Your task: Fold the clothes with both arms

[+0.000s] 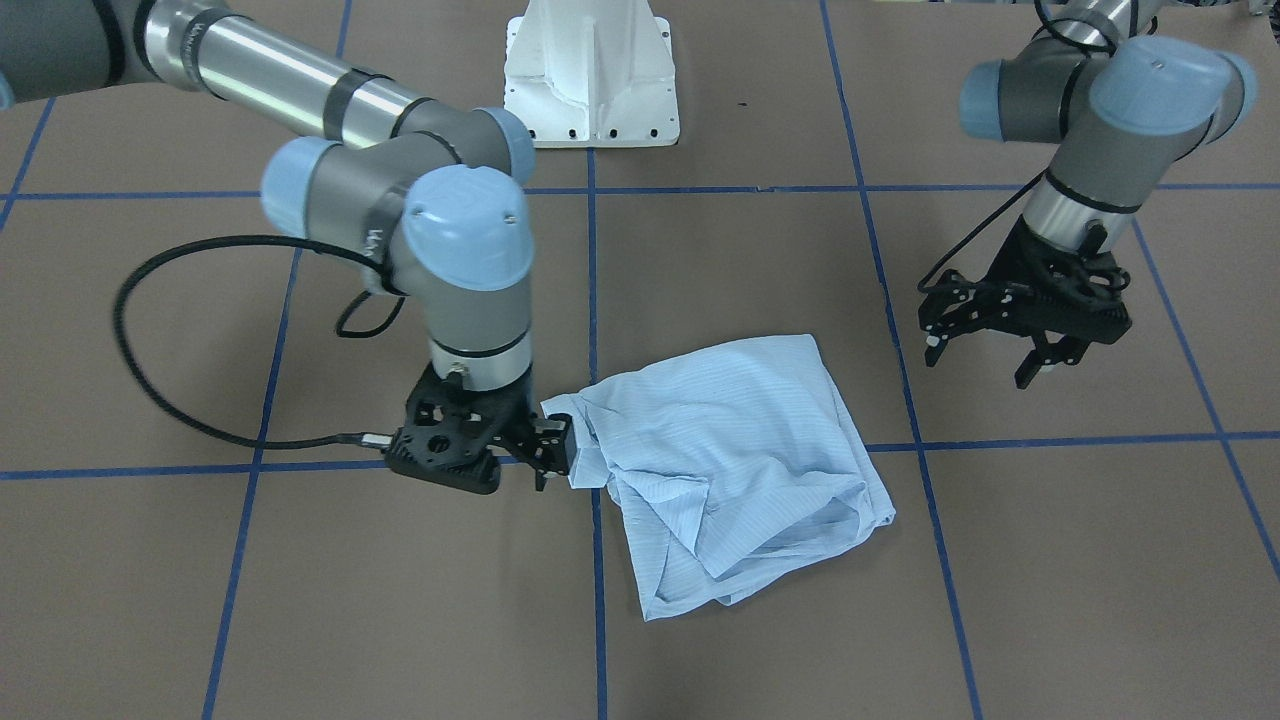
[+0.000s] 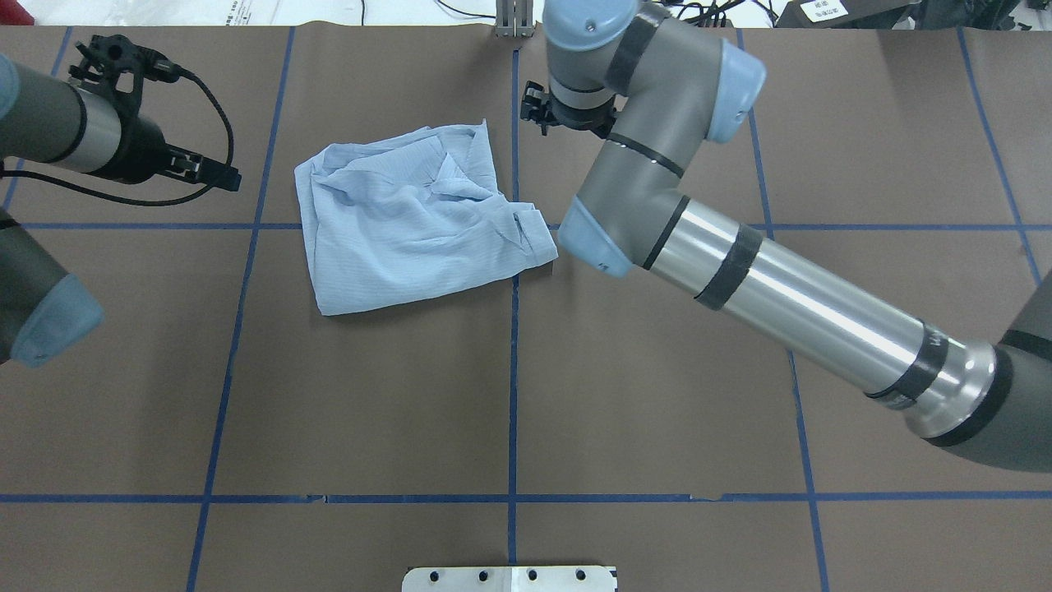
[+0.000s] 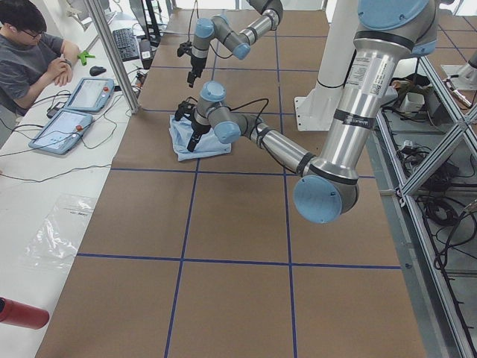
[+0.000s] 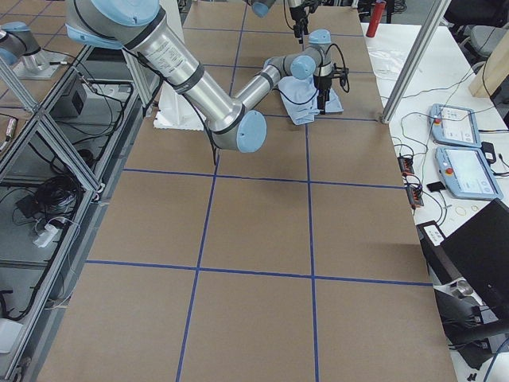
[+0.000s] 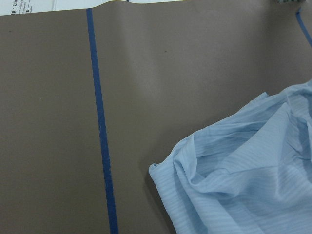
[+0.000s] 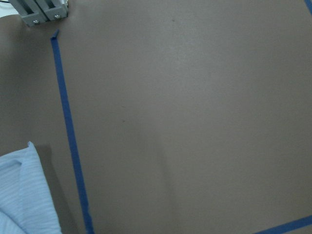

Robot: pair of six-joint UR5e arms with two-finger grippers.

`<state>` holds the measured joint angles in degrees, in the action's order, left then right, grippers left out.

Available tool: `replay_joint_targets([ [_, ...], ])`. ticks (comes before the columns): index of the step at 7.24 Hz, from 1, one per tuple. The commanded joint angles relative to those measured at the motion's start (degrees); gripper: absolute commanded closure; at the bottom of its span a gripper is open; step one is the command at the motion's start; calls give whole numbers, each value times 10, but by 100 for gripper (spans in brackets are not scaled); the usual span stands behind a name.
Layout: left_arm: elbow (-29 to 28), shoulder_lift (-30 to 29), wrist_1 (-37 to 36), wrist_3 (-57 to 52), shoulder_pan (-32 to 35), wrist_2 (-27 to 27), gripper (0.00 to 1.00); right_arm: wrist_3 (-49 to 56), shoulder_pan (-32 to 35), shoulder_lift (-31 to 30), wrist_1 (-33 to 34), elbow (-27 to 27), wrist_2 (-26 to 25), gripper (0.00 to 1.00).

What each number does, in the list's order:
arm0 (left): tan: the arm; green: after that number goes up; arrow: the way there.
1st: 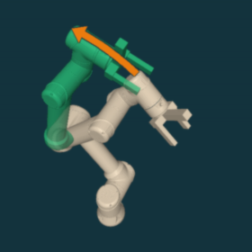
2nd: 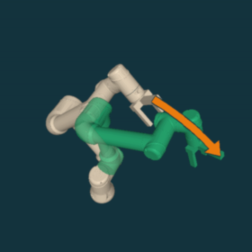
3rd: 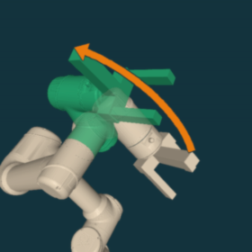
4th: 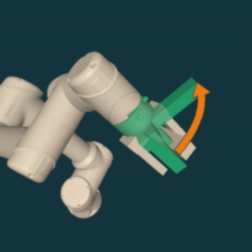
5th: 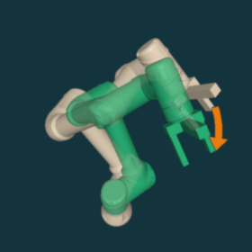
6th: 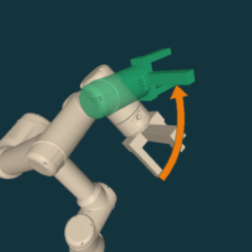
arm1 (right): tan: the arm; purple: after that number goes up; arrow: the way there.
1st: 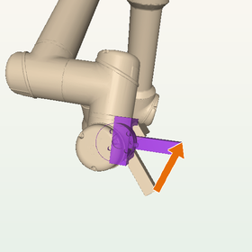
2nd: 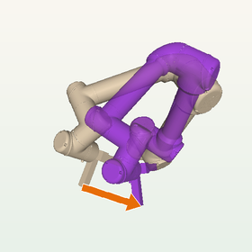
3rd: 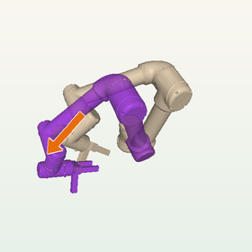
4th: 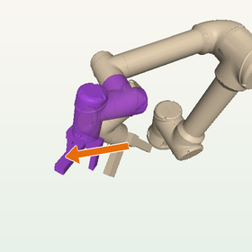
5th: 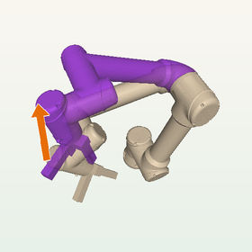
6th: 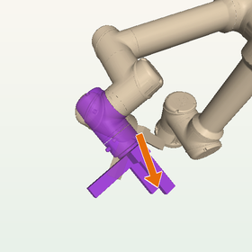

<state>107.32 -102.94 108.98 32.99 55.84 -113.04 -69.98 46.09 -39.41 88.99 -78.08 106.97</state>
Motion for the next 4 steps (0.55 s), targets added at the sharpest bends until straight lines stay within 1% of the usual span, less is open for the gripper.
replay_joint_targets([
  [1,54,75,-51,-167,110,-91,0,186,104,-140,10,-100,89,0],
  [2,53,118,-47,-223,168,-148,0,270,148,-195,11,-122,116,0],
  [3,50,154,-47,-264,204,-153,0,357,193,-251,11,-138,139,0],
  [4,47,182,-51,-266,216,-151,0,441,238,-302,10,-148,176,0],
])
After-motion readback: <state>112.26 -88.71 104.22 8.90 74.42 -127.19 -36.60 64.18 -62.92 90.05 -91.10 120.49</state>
